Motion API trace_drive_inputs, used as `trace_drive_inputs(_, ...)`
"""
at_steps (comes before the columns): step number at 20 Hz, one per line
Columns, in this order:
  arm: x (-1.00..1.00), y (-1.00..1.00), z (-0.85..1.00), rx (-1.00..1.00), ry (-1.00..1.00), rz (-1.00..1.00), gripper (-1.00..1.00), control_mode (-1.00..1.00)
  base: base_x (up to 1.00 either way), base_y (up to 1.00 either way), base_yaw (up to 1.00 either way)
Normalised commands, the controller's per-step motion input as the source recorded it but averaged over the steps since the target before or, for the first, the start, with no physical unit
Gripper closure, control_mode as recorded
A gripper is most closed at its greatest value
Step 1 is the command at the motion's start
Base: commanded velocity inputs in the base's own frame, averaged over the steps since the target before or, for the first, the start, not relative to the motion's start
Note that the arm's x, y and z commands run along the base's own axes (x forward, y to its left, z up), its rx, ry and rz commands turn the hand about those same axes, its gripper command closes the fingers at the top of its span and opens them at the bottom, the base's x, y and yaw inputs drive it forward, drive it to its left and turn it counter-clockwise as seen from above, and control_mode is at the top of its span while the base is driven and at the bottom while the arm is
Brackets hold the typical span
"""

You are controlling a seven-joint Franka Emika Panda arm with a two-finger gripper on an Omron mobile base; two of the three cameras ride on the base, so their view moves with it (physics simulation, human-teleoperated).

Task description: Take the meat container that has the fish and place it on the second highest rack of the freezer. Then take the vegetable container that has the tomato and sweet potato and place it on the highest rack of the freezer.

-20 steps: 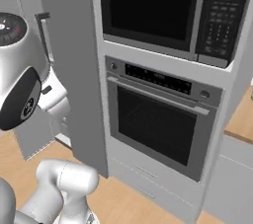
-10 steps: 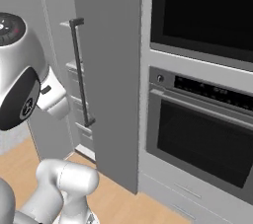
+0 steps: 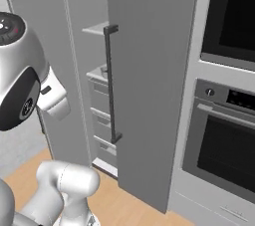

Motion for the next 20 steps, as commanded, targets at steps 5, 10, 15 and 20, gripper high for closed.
trace_drive_inputs(5,0.00,0.00,0.00,0.00,0.00,0.00,1.00,1.00,0.22,0.52,-0.10)
trace_drive_inputs(10,0.00,0.00,0.00,0.00,0.00,0.00,1.00,1.00,0.31,0.41,-0.13)
trace_drive_inputs(15,0.00,0.00,0.00,0.00,0.00,0.00,1.00,1.00,0.37,0.32,-0.14)
trace_drive_inputs(20,0.00,0.00,0.00,0.00,0.00,0.00,1.00,1.00,0.36,0.15,-0.13)
